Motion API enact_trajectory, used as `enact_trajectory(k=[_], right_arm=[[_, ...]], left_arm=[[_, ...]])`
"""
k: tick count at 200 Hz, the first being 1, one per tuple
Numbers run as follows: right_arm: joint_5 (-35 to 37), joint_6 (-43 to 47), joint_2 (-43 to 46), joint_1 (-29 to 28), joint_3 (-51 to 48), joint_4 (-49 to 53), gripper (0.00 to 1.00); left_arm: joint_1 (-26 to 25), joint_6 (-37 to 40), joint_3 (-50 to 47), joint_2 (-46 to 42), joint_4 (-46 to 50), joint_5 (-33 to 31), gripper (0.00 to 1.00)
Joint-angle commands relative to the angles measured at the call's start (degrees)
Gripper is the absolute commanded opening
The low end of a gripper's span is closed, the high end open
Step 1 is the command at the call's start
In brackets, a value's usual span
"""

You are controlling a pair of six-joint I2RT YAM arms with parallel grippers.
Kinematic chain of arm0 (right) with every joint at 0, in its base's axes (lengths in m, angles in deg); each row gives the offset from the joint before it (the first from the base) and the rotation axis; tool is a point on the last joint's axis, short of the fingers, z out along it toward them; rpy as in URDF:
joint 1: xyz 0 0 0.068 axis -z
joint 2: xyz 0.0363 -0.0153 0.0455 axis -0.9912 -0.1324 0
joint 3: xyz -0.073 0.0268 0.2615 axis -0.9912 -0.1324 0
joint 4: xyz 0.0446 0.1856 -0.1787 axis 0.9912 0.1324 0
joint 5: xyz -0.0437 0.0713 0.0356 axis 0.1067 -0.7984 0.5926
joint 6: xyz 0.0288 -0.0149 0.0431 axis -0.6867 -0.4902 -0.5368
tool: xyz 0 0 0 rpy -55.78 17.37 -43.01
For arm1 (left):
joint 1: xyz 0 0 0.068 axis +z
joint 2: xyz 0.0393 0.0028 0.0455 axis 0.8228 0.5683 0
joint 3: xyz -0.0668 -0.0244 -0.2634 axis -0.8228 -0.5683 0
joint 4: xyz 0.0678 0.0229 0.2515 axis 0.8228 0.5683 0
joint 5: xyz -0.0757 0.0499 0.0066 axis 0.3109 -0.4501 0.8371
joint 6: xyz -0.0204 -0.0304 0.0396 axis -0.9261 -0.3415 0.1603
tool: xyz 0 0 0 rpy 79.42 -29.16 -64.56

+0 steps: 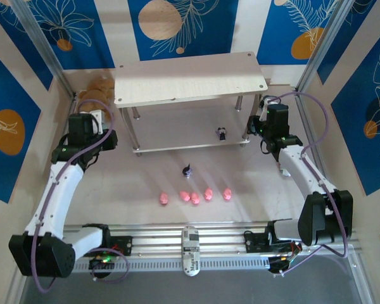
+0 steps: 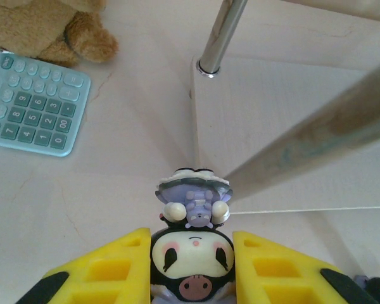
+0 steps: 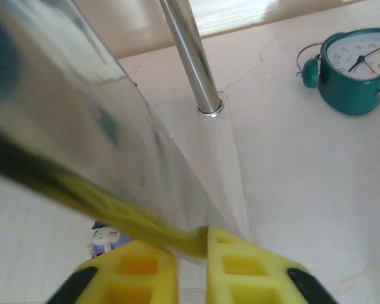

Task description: Place and organize the plastic toys onto the shelf

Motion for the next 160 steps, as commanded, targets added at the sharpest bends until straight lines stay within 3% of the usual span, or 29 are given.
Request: enact_trajectory(k=[1,25,61,97,136,160], right_arm=[[-1.5,-2.5,4.7,-0.4,-0.5,2.4,0.32],[-0.8,-2.0,9.4,-0.1,-1.4,4.9,0.41],[1.7,-1.5,15.2,-0.1,-1.0,10.6,0.43],[3.3,-2.5,18.5,-0.1,0.4,16.1,0.43],[2.5,-4.3,20.4,-1.5,0.0,16.9,0.43],[1.8,-4.6,21.7,-2.2,0.1,17.4,0.43]], left_arm=[[0.3,-0.8,0.2,-4.4,5.1,3.3,0.17],[-0.4,-1.4,0.5,-7.9,9.4,6.5,0.17],[-3.7,-2.2,0.9,-12.0,16.1,7.0,0.15],[-14.8,-6.8,-1.7,-13.3,20.3,3.9,0.14],[-29.4,-16.6,-14.6,-10.9,8.4,-0.8,0.13],[-32.1,-18.4,-20.3,-7.8,-1.6,-5.3,0.13]])
